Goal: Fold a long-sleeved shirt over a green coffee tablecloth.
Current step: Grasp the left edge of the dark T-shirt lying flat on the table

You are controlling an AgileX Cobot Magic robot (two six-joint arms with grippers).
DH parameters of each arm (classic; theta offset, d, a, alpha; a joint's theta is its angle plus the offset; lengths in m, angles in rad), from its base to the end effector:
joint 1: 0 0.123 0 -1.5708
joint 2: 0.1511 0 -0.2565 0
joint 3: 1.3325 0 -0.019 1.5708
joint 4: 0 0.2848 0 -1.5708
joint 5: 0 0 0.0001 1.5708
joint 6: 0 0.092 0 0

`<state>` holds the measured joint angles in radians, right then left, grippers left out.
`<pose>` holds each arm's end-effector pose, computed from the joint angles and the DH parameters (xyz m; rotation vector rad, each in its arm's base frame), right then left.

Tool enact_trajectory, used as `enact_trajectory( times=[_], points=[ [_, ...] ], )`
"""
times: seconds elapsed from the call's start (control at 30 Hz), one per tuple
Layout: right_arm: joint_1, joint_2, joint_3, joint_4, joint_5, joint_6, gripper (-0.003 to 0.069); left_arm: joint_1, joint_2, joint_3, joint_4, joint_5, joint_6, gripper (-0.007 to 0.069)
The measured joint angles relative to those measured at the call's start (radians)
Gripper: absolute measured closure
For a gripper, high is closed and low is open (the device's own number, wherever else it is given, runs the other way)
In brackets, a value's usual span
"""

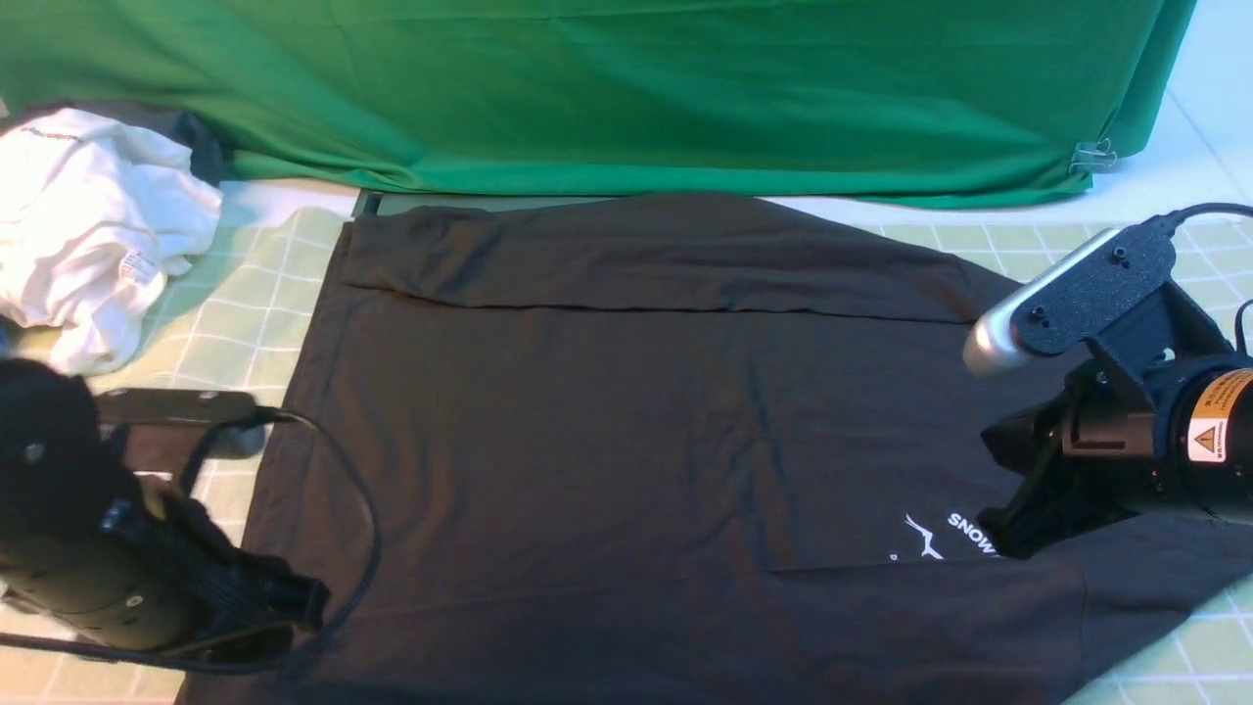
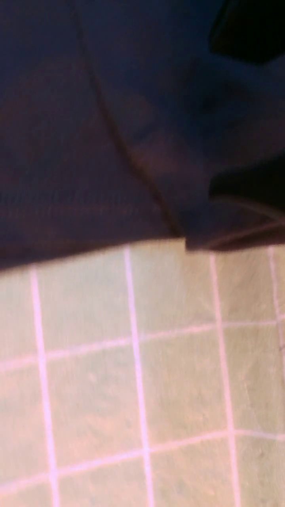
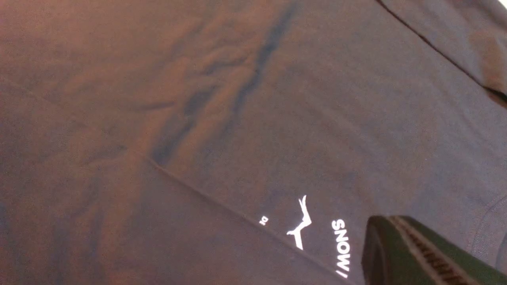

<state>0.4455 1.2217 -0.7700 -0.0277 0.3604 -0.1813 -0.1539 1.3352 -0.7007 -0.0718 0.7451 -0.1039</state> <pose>0.2632 0.1247 0.2296 -0.7320 2.1784 0.1118 0.2530 -0.0438 0.1583 0.0058 2.8699 -0.1315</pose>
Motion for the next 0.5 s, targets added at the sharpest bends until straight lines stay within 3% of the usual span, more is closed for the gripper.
enact_trajectory(
  times=[0.13,0.23,0.37,0.5],
  points=[
    [0.0,0.0,0.0,0.012,0.0,0.0,0.0634,0.05,0.012,0.001,-0.005,-0.03,-0.003,0.0107],
    [0.0,0.0,0.0,0.036,-0.003,0.002,0.0634,0.068,0.041,0.001,-0.022,-0.032,-0.004,0.01],
    [0.001,0.0,0.0,0.046,-0.007,0.003,0.0629,0.068,0.088,0.001,-0.027,-0.03,-0.003,0.0134],
    [0.001,0.0,0.0,0.049,-0.007,0.004,0.062,0.071,0.13,0.001,-0.027,-0.032,-0.003,0.0231]
  ],
)
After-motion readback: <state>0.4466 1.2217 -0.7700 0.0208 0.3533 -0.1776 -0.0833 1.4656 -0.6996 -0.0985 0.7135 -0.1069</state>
